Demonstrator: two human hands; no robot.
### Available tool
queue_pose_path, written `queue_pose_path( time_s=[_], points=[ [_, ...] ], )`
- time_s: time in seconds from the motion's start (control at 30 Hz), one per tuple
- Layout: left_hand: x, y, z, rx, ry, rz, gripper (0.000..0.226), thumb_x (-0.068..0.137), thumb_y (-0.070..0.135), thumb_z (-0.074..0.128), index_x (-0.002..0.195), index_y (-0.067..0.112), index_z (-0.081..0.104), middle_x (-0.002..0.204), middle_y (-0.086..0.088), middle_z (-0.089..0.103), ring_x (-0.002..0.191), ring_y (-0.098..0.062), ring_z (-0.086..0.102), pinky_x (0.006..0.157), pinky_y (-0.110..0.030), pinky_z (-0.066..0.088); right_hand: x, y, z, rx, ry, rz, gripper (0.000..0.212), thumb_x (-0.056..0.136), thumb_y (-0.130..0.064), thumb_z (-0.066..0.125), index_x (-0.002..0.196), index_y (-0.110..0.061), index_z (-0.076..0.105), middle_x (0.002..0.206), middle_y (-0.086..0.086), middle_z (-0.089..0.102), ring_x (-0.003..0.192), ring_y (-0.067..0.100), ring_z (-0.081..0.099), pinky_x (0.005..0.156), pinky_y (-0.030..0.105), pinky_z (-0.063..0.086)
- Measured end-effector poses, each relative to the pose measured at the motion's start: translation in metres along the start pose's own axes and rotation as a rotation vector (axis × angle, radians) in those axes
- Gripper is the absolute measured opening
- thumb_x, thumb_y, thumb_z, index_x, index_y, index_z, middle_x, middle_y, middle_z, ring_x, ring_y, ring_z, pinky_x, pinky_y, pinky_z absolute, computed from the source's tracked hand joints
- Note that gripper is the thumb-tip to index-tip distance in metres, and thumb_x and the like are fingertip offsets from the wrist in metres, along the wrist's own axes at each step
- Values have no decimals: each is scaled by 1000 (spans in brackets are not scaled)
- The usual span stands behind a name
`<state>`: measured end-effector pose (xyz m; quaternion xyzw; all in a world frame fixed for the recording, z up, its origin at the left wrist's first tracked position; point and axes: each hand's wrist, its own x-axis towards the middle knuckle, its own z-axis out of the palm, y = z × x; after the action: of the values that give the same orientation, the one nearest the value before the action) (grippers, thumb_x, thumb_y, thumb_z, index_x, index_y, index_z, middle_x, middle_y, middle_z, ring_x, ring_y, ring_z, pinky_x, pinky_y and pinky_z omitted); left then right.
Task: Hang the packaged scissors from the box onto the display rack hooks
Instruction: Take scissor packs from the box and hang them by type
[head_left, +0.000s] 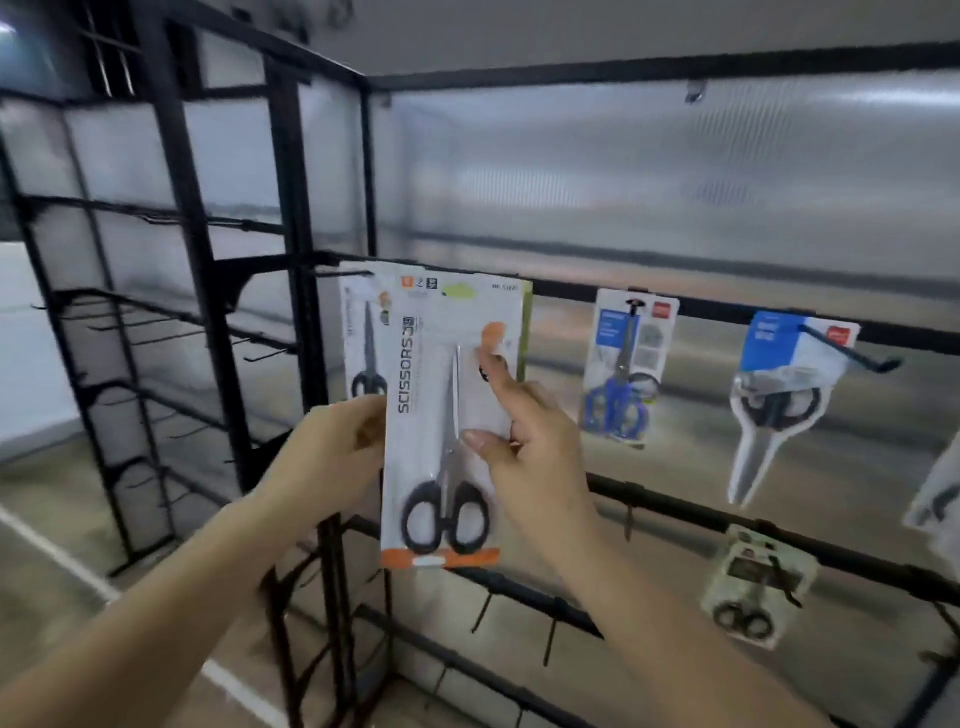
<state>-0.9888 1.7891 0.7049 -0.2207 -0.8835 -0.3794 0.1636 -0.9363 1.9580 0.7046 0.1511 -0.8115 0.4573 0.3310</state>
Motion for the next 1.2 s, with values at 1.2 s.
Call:
queue_pose_path(
  time_s=[1.2],
  points=[
    [99,-147,-51,417,-79,387,30,95,27,44,122,15,54,109,-5,60,104,-25,54,78,-35,47,105,-2,171,-883,-131,249,48,92,-24,52,138,-19,39,124,8,42,111,25,46,77,30,40]
  ],
)
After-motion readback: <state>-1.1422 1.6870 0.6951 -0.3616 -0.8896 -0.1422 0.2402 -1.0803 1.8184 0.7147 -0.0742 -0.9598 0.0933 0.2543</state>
